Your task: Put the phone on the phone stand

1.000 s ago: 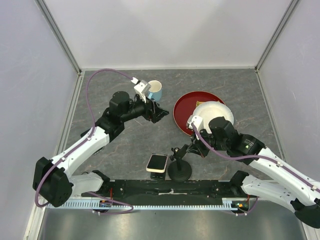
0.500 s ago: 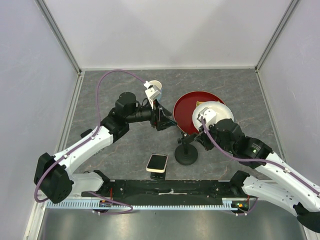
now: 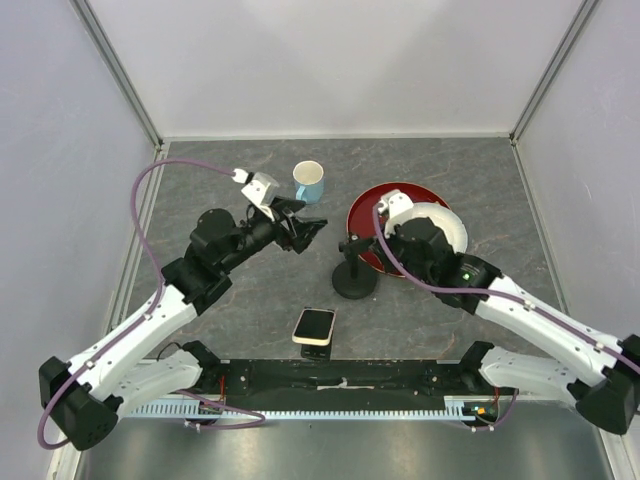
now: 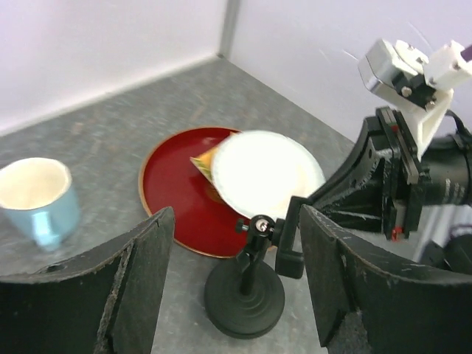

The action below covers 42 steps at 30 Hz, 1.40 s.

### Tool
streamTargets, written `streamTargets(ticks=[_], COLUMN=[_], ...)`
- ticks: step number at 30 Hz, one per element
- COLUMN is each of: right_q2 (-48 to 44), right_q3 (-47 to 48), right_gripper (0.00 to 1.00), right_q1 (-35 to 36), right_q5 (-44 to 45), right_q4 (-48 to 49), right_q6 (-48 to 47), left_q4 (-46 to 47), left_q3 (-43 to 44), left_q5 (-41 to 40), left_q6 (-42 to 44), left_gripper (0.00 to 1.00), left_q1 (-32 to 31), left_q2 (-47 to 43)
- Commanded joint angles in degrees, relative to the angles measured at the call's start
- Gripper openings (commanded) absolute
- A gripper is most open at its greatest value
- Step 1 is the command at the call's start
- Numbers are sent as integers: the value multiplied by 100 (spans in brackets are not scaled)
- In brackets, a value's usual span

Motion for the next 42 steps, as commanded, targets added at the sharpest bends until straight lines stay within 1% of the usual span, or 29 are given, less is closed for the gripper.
streamTargets(ticks=[1,3,6,9,16,21,23,24,25,29,32,35,36,38,39,41,42], right_q2=[545,749,1109,1513,2260,2498,2560,2586,2613,2744,2911,3000,3017,3017,3000,2965,2956], right_q3=[781,869,930,1080,1194,1221,1133,1107,1063,939,1001,1001,1001,1001,1001,1001,1010], right_gripper=[0,0,0,0,0,0,1,4,5,4,7,14,21,31,37,45,55], right_q1=[171,329,575,742,971,1155,1287,1340,1436,1691,1753,1771,1780,1788,1780,1788,1780], right_q5=[523,647,902,1086,1508,1938,2272,2378,2579,3378,3749,3733,3672,3636,3540,3478,3382], right_q4=[1759,1971,2515,2735,3176,3289,3377,3474,3544,3861,3879,3861,3835,3756,3704,3668,3651], right_q6=[77,68,7,-81,-204,-195,-169,-152,-117,77,340,393,394,411,402,394,394], left_q4=[364,303,267,267,215,215,215,215,223,215,215,197,197,188,188,188,180], left_q3=[-235,-262,-306,-332,-314,-323,-314,-323,-323,-341,-349,-332,-332,-323,-323,-323,-323], left_q5=[-1736,-2229,-2679,-2838,-2971,-3041,-3041,-3050,-3050,-3076,-3094,-3111,-3111,-3111,-3111,-3120,-3120], left_q6=[267,267,276,285,241,250,241,241,232,206,197,188,180,179,171,171,171], left_gripper=[75,75,75,76,76,76,76,76,76,76,76,76,76,76,76,76,76], left_q1=[-6,-6,3,3,3,3,3,3,3,3,3,3,3,3,3,3,3], left_q2=[-400,-514,-620,-655,-611,-646,-655,-655,-664,-655,-638,-603,-611,-611,-620,-629,-629])
